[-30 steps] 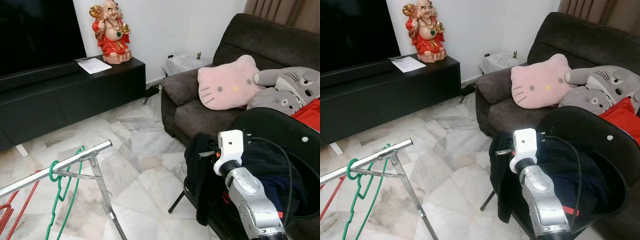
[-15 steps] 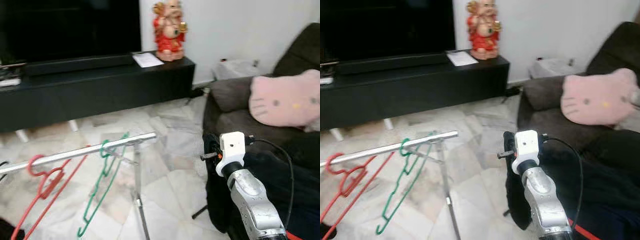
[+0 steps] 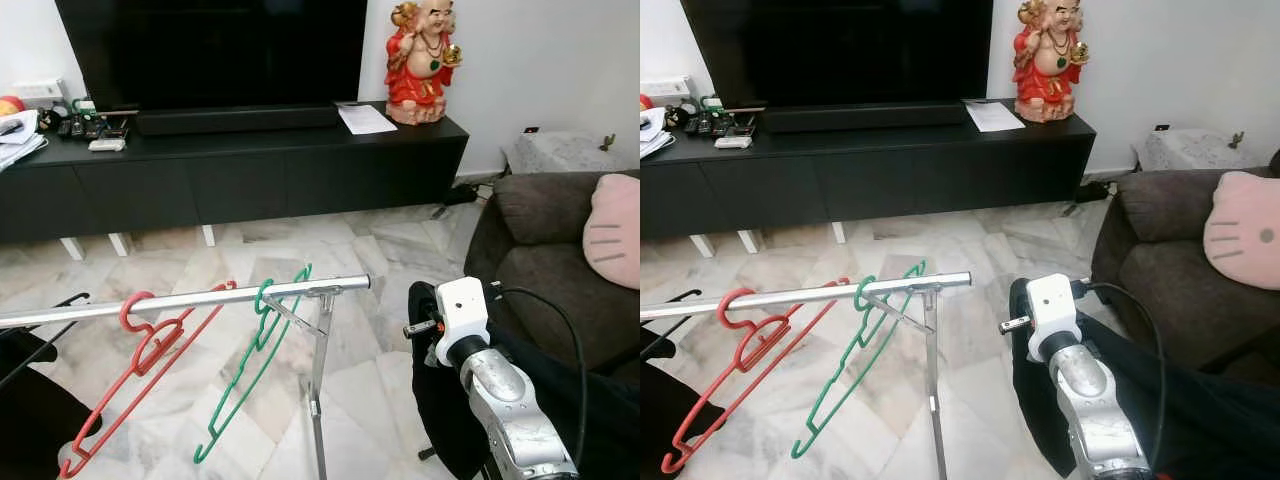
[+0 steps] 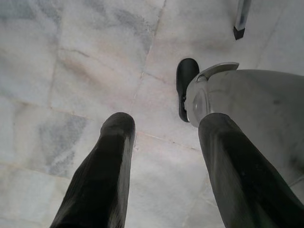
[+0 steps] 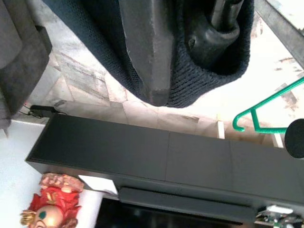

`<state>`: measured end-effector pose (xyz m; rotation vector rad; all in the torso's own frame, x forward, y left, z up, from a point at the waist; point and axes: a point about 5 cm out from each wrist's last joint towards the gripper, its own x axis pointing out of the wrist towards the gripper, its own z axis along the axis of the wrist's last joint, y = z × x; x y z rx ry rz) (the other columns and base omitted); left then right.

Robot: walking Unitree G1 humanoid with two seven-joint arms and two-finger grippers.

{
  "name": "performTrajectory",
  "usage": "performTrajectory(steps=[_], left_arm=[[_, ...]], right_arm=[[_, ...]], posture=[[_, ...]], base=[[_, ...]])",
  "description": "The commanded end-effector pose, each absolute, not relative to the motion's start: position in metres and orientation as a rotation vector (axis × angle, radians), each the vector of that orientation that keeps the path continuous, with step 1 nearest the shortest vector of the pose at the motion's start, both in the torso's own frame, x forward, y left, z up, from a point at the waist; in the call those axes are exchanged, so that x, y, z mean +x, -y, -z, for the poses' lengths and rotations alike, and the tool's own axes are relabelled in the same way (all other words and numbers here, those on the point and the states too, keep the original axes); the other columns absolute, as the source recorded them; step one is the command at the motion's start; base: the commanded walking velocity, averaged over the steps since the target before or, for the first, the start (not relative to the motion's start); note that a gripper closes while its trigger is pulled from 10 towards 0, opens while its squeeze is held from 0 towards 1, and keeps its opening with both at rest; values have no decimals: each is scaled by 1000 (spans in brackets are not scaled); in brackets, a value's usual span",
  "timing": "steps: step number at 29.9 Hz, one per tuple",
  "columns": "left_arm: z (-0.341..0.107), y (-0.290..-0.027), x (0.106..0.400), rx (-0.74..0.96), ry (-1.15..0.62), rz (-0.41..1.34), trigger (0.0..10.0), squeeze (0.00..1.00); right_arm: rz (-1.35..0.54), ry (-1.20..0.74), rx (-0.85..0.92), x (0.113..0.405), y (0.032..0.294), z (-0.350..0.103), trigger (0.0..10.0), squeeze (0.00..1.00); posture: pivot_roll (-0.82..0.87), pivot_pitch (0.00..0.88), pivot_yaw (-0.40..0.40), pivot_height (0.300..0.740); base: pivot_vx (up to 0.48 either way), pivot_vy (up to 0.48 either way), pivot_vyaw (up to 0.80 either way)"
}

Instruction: Hang hanger

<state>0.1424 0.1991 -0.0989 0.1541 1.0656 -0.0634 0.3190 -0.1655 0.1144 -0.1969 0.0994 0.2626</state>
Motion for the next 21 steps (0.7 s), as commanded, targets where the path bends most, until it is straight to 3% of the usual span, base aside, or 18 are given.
performTrajectory(steps=[1, 16, 21], left_arm=[[102, -199, 135, 165, -1096, 74, 10000, 0], [102, -199, 135, 157, -1093, 69, 10000, 0], [102, -198, 135, 154, -1092, 65, 10000, 0]], right_arm=[[-288, -97, -208, 319, 162, -112, 10000, 0], [-280, 20, -205, 322, 163, -131, 10000, 0], [-309, -110, -254, 317, 163, -108, 10000, 0]], posture=[[-26, 0, -20, 740], [-29, 5, -26, 740], [-24, 7, -28, 740]], base=[[0, 0, 800], [0, 0, 800], [0, 0, 0]])
